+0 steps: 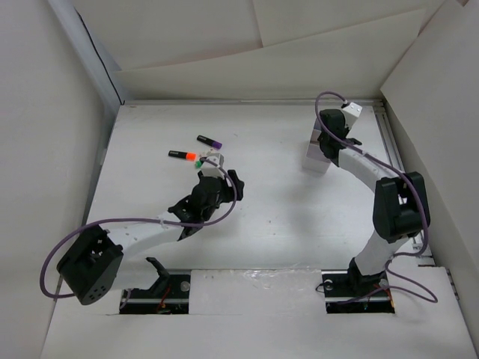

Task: Sort the stationery into containers
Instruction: Place the stationery in the storage box, then pick up the stationery from the center of the board.

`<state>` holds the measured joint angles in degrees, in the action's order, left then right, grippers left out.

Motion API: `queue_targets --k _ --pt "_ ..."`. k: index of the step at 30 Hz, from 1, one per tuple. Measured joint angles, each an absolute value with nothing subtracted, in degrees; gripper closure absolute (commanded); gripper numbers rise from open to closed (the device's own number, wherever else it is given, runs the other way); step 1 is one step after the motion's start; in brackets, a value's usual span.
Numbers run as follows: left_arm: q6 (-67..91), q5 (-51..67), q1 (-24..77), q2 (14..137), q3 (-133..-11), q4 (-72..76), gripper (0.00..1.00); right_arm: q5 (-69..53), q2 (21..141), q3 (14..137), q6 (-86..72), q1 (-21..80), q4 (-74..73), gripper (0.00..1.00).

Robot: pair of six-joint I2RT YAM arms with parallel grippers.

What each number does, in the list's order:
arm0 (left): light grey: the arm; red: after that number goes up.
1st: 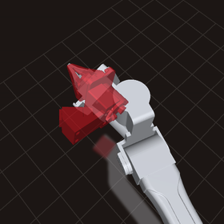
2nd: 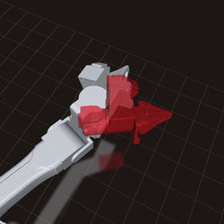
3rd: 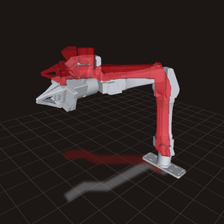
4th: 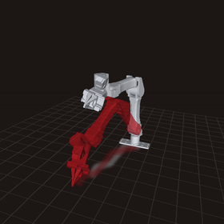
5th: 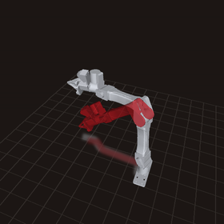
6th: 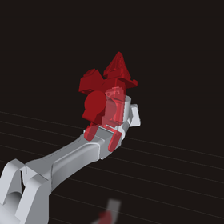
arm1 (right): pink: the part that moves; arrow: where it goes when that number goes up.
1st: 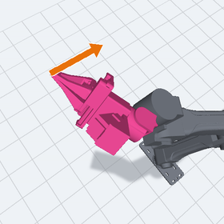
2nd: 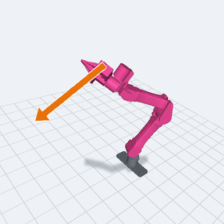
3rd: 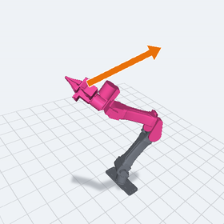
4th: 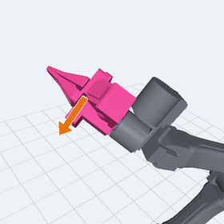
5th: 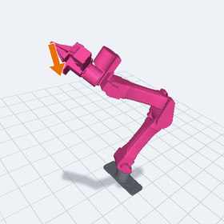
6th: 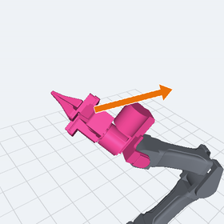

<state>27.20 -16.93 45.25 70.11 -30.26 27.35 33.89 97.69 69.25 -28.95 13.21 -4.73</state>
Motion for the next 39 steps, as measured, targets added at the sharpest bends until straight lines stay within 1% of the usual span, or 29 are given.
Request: queue_targets --k 3,4,8,9,12,15,19,21,22,23,26,27,28,30,32,36,38,39 --pt "28.1 -18.9 45.1 70.1 -30.8 25.4 0.36 34.0 98.7 69.4 -29.0 13.2 -5.1 0.75" --pt "28.3 -19.2 45.1 70.1 -30.9 25.3 0.36 34.0 98.7 69.4 -29.0 13.2 -5.3 0.73" --pt "28.9 -21.0 45.1 70.3 -31.6 24.2 0.36 34.3 98.8 70.0 -29.2 13.2 -5.7 0.59" --pt "29.1 -21.4 45.1 70.4 -31.8 23.8 0.36 34.3 98.8 70.1 -29.3 13.2 -5.6 0.53" --pt "29.9 -22.7 45.1 71.2 -32.8 22.8 0.36 34.5 98.7 70.5 -29.5 13.5 -5.6 0.45" --pt "30.6 -24.1 45.1 72.7 -34.5 21.3 0.36 34.5 98.7 70.5 -29.5 13.7 -5.6 0.40" --pt "31.5 -25.8 45.1 74.2 -36.1 19.0 0.38 34.4 98.3 70.4 -29.6 14.0 -5.7 0.40" --pt "32.1 -26.7 45.1 74.9 -37.2 17.8 0.38 33.9 97.4 70.2 -29.7 14.0 -5.7 0.45" --pt "32.4 -27.2 45.0 75.3 -37.8 17.2 0.40 33.8 96.5 69.7 -29.9 14.2 -5.6 0.56" --pt "32.7 -27.4 44.8 75.7 -38.6 16.6 0.41 33.5 95.2 68.9 -30.2 14.5 -5.6 0.63" --pt "33.7 -28.1 42.9 77.3 -41.3 14.9 0.43 31.6 89.8 65.1 -31.5 16.7 -5.3 0.96" --pt "34.1 -28.6 42.0 78.2 -42.7 14.2 0.45 30.6 87.9 63.6 -31.8 17.8 -4.9 0.98" --pt "34.7 -29.3 41.0 79.6 -44.3 13.5 0.46 29.4 86.0 62.2 -32.2 18.9 -4.8 1.00" --pt "35.7 -29.9 38.9 82.5 -47.7 11.9 0.51 27.0 82.8 59.9 -32.8 21.1 -4.3 1.00" --pt "37.1 -29.9 36.3 85.9 -51.2 10.7 0.51 24.9 80.1 58.1 -33.0 23.5 -4.1 1.00" --pt "38.8 -29.4 30.8 91.6 -56.0 8.6 0.51 21.6 76.6 55.6 -33.1 26.4 -4.0 0.93" --pt "39.0 -29.3 28.8 94.5 -58.5 6.8 0.48 20.8 75.0 54.6 -33.1 26.7 -4.1 0.91" --pt "38.9 -29.4 28.1 95.9 -59.8 6.0 0.46 20.5 74.3 54.3 -33.1 26.7 -4.3 0.89"
